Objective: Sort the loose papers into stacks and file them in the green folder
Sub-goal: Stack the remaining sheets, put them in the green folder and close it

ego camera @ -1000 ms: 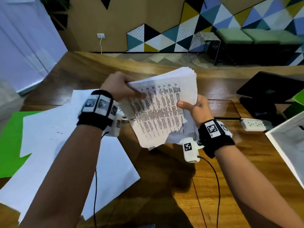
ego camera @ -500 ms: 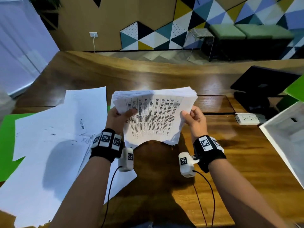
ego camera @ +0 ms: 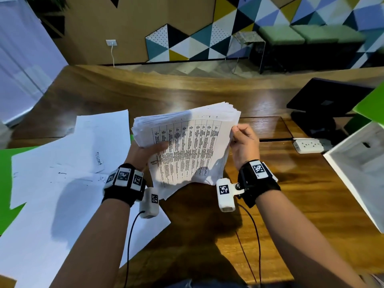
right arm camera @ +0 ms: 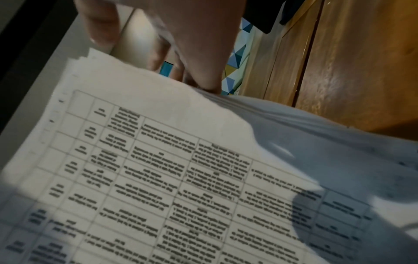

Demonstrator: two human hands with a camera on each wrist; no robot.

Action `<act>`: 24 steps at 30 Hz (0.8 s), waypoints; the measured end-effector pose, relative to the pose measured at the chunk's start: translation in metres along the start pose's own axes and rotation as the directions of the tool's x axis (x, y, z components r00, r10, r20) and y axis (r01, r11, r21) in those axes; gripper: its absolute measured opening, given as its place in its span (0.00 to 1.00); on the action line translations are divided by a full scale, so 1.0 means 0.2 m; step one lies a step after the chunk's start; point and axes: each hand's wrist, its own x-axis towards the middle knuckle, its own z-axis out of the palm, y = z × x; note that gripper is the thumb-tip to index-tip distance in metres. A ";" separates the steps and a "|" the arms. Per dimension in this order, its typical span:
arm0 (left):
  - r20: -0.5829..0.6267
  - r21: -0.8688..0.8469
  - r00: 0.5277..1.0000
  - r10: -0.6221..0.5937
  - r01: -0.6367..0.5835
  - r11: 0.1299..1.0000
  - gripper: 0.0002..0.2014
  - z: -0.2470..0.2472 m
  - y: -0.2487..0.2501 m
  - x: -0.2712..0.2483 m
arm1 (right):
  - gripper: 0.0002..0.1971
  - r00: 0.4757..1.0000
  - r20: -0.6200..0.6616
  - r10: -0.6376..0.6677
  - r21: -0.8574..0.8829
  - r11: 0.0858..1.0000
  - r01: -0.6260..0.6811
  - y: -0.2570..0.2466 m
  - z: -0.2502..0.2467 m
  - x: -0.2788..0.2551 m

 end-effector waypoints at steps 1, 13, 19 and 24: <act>0.017 0.002 1.000 0.002 -0.002 1.000 0.34 0.00 0.00 0.00 | 0.07 1.000 0.003 0.010 0.015 1.000 -0.010 0.00 0.01 0.01; -0.124 -0.053 0.989 0.086 -0.093 0.994 0.30 0.06 -0.08 -0.01 | 0.26 0.988 0.148 0.042 -0.306 0.952 0.005 0.04 0.08 -0.08; -0.288 0.132 0.956 0.049 -0.011 0.991 0.17 0.10 -0.18 -0.05 | 0.33 0.996 0.040 0.085 -0.438 0.897 -0.059 0.10 0.00 -0.07; -0.370 0.185 0.924 0.098 -0.030 0.982 0.27 0.15 -0.40 -0.13 | 0.29 0.978 -0.030 0.204 -0.578 0.795 -0.184 0.27 -0.11 -0.08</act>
